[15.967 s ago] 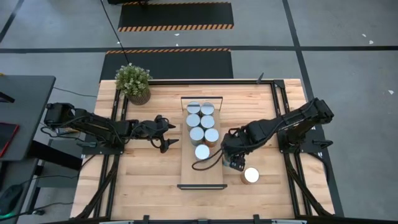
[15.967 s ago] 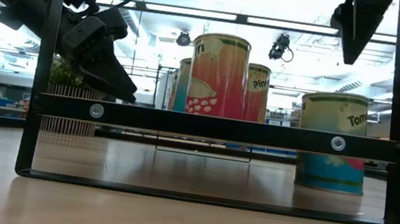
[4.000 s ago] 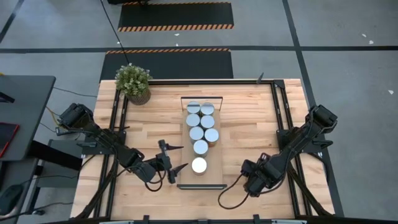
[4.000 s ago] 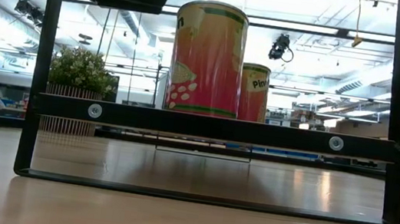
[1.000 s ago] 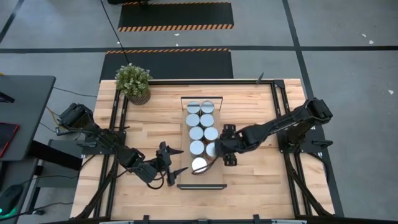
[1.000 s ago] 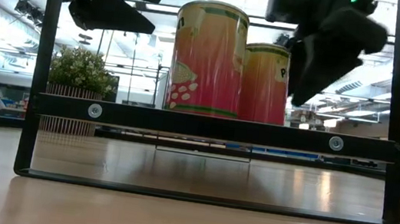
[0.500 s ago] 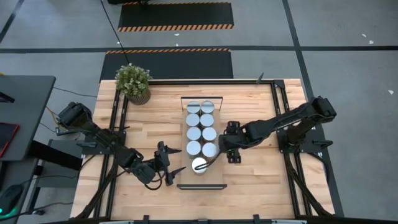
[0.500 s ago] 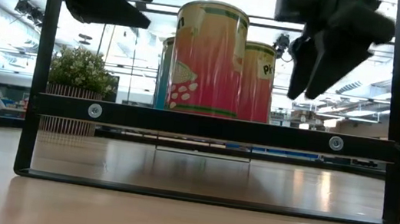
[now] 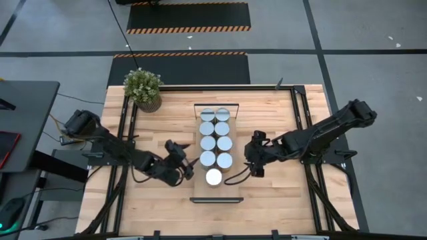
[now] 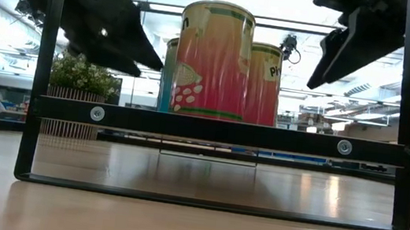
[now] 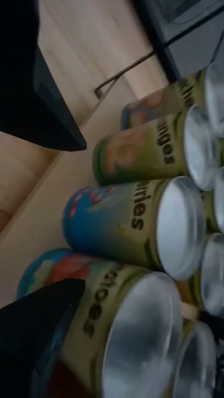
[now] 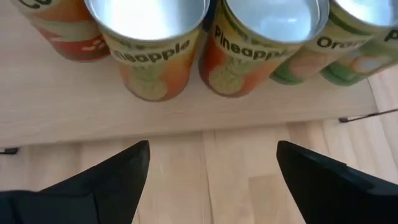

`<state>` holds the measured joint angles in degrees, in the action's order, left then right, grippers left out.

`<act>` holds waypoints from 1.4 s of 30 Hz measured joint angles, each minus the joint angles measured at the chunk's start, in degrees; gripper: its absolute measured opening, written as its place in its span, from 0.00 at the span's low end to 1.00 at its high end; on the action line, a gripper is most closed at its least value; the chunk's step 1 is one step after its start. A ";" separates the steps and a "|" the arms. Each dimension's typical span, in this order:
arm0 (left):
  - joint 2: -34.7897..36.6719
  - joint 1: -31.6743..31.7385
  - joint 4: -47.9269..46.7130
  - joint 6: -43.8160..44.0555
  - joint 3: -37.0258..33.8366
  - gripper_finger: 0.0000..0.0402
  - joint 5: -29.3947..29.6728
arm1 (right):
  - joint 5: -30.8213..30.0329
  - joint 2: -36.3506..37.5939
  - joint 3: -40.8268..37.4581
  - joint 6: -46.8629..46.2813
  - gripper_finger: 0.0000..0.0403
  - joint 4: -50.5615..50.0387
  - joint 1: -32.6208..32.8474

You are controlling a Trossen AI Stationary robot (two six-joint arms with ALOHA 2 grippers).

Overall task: Pick and place cans onto a shelf
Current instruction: Adjust the canned tomatoes on the shelf, then return to Home Position

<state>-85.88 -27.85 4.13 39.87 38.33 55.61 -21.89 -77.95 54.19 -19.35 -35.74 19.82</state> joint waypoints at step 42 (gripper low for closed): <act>17.81 2.17 22.78 -28.81 -10.07 0.89 -17.42 | 2.28 40.74 -37.41 14.40 0.89 51.05 0.74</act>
<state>-68.07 -25.69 26.90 11.06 28.25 38.19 -19.61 -37.22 16.78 -4.94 15.31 20.56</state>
